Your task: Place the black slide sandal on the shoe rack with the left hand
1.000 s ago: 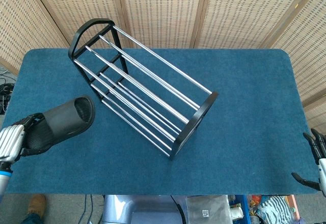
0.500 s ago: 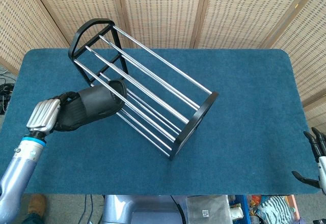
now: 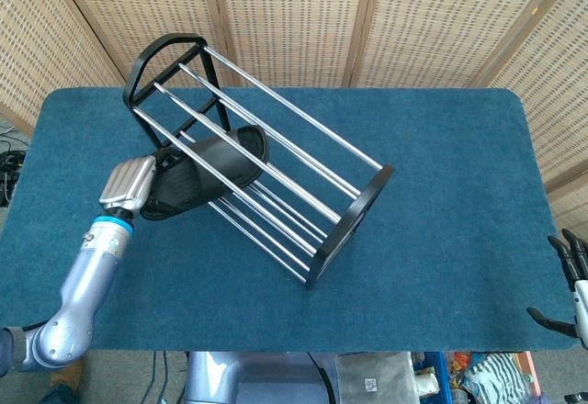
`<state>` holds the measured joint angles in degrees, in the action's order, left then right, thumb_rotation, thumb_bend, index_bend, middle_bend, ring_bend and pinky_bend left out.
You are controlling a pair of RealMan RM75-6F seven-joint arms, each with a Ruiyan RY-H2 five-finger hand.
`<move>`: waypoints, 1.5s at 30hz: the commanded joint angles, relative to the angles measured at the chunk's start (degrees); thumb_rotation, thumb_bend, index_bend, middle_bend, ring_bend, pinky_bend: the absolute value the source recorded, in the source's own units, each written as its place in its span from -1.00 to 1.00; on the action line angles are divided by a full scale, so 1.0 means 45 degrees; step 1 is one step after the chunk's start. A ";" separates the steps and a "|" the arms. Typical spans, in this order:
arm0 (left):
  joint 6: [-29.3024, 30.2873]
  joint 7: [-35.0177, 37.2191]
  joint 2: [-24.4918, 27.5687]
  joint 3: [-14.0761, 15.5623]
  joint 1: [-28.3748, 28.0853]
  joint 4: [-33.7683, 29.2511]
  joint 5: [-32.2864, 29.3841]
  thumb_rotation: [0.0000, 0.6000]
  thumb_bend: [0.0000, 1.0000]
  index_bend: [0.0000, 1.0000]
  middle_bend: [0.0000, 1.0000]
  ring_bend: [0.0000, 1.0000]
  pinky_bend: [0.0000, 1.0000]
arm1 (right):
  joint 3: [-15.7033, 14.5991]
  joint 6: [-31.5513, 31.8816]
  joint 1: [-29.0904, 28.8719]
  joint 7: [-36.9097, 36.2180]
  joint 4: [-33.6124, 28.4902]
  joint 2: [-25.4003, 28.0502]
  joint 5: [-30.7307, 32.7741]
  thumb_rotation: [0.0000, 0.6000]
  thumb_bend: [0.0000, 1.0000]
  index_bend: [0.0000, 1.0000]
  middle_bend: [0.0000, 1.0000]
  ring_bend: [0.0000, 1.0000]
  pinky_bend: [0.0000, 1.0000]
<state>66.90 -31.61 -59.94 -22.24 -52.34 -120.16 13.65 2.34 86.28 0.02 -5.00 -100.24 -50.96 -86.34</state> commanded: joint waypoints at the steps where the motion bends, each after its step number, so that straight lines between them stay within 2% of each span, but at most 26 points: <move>1: 0.1010 -0.1165 -0.0573 -0.0343 -0.1209 0.0365 -0.1545 1.00 -0.55 -0.42 -0.20 -0.26 -0.07 | 0.0014 -0.0063 -0.0034 -0.0030 0.0025 0.0008 0.0043 1.00 -1.00 -1.00 -1.00 -1.00 -1.00; 9: 0.1622 -0.1612 -0.1485 -0.0597 -0.2053 0.1275 -0.3185 1.00 -0.55 -0.42 -0.20 -0.26 -0.07 | -0.0003 -0.0182 -0.0086 -0.0023 0.0019 0.0014 0.0065 1.00 -1.00 -1.00 -1.00 -1.00 -1.00; 22: 0.2109 -0.1785 -0.2353 -0.1149 -0.2589 0.2436 -0.4131 1.00 -0.55 -0.42 -0.20 -0.26 -0.07 | 0.0012 -0.0285 -0.0138 -0.0014 -0.0017 0.0039 0.0155 1.00 -1.00 -1.00 -1.00 -1.00 -1.00; 24: 0.2093 -0.1774 -0.2381 -0.1267 -0.2587 0.2528 -0.4216 1.00 -0.55 -0.42 -0.26 -0.31 -0.09 | 0.0010 -0.0309 -0.0144 -0.0031 -0.0014 0.0049 0.0175 1.00 -1.00 -1.00 -1.00 -1.00 -1.00; 27: 0.2052 -0.1674 -0.2367 -0.1458 -0.2527 0.2553 -0.4372 1.00 -0.55 -0.57 -0.67 -0.69 -0.37 | -0.0017 -0.0358 -0.0153 -0.0023 -0.0026 0.0072 0.0167 1.00 -1.00 -1.00 -1.00 -1.00 -1.00; 29: 0.1913 -0.1617 -0.2316 -0.1534 -0.2468 0.2496 -0.4341 1.00 -0.55 -0.87 -0.97 -0.97 -0.73 | -0.0024 -0.0370 -0.0158 -0.0001 -0.0033 0.0077 0.0161 1.00 -1.00 -1.00 -1.00 -1.00 -1.00; 32: 0.1779 -0.1505 -0.2201 -0.1532 -0.2323 0.2335 -0.4051 1.00 -0.55 -1.00 -1.00 -1.00 -0.99 | -0.0022 -0.0375 -0.0160 0.0009 -0.0044 0.0082 0.0178 1.00 -1.00 -1.00 -1.00 -1.00 -1.00; 41: 0.1239 -0.1320 -0.1464 -0.1317 -0.1695 0.1497 -0.3495 1.00 -0.55 -1.00 -1.00 -1.00 -1.00 | -0.0059 -0.0354 -0.0142 0.0043 -0.0093 0.0102 0.0129 1.00 -1.00 -1.00 -1.00 -1.00 -1.00; 45: 0.0588 -0.0909 -0.0768 -0.1030 -0.1008 0.0683 -0.2365 1.00 -0.55 -1.00 -1.00 -1.00 -1.00 | -0.0077 -0.0302 -0.0118 0.0058 -0.0117 0.0108 0.0080 1.00 -1.00 -1.00 -1.00 -1.00 -1.00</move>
<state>71.32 -36.99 -65.26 -27.72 -58.79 -115.01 0.17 2.00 84.91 -0.52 -4.75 -100.75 -50.48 -85.97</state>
